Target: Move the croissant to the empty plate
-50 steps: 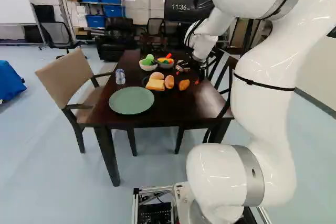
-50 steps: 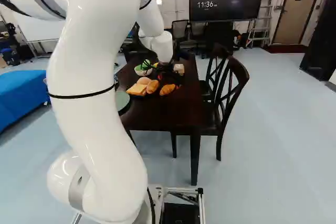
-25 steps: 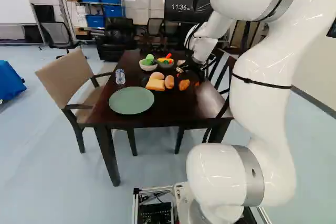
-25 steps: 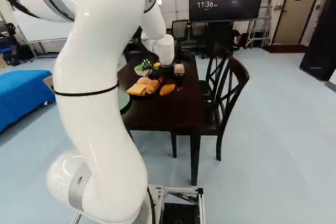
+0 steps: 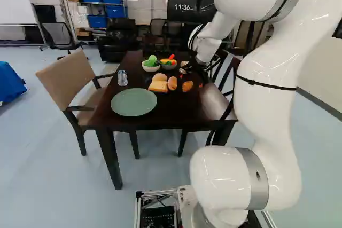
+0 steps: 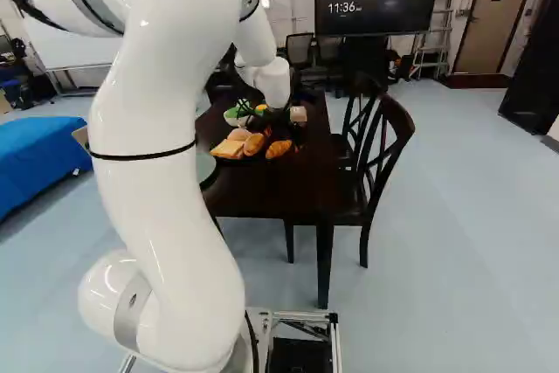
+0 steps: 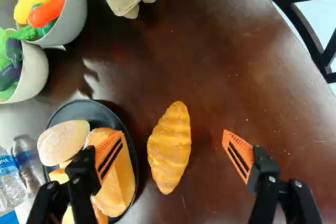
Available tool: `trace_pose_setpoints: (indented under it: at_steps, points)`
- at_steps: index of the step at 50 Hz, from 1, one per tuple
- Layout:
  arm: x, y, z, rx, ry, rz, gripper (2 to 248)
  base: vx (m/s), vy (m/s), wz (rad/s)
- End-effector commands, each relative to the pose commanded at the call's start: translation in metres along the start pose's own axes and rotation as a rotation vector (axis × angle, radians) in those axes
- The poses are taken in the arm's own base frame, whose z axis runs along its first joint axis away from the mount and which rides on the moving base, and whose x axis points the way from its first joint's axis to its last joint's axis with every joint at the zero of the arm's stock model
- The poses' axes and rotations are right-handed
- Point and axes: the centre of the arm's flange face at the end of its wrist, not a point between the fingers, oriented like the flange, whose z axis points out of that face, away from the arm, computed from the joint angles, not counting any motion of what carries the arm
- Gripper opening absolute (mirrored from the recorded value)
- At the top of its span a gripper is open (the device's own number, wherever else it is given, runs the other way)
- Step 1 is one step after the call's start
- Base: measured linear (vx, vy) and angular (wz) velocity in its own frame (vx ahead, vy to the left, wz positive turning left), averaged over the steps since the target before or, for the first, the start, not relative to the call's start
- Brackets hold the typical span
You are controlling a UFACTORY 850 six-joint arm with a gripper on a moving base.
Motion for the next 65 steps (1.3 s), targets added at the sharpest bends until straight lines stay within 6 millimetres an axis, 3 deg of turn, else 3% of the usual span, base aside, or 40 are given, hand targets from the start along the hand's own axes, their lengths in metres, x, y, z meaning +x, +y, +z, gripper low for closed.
trace_pose_setpoints:
  at_steps: [11, 12, 16, 17, 22, 23, 32, 33, 38, 39, 48, 49, 53, 54, 64, 65]
  points:
    - [0.0000, 0.0000, 0.0000, 0.000, 0.000, 0.000, 242, 0.000, 0.000, 0.000]
    - [0.0000, 0.0000, 0.0000, 0.000, 0.000, 0.000, 229, 0.000, 0.000, 0.000]
    - [0.0000, 0.0000, 0.0000, 0.000, 0.000, 0.000, 229, 0.000, 0.000, 0.000]
    - [0.0000, 0.0000, 0.0000, 0.000, 0.000, 0.000, 216, 0.000, 0.000, 0.000]
    - [0.0000, 0.0000, 0.0000, 0.000, 0.000, 0.000, 216, 0.000, 0.000, 0.000]
    - [0.0000, 0.0000, 0.0000, 0.000, 0.000, 0.000, 204, 0.000, 0.000, 0.000]
    - [0.0000, 0.0000, 0.0000, 0.000, 0.000, 0.000, 192, 0.000, 0.000, 0.000]
    - [0.0000, 0.0000, 0.0000, 0.000, 0.000, 0.000, 180, 0.000, 0.000, 0.000]
    - [0.0000, 0.0000, 0.0000, 0.000, 0.000, 0.000, 180, 0.000, 0.000, 0.000]
    - [0.0000, 0.0000, 0.0000, 0.000, 0.000, 0.000, 167, 0.000, 0.000, 0.000]
    - [0.0000, 0.0000, 0.0000, 0.000, 0.000, 0.000, 155, 0.000, 0.000, 0.000]
    - [0.0000, 0.0000, 0.0000, 0.000, 0.000, 0.000, 143, 0.000, 0.000, 0.000]
    - [0.0000, 0.0000, 0.0000, 0.000, 0.000, 0.000, 143, 0.000, 0.000, 0.000]
    - [0.0000, 0.0000, 0.0000, 0.000, 0.000, 0.000, 131, 0.000, 0.000, 0.000]
    - [0.0000, 0.0000, 0.0000, 0.000, 0.000, 0.000, 120, 0.000, 0.000, 0.000]
    - [0.0000, 0.0000, 0.0000, 0.000, 0.000, 0.000, 107, 0.000, 0.000, 0.000]
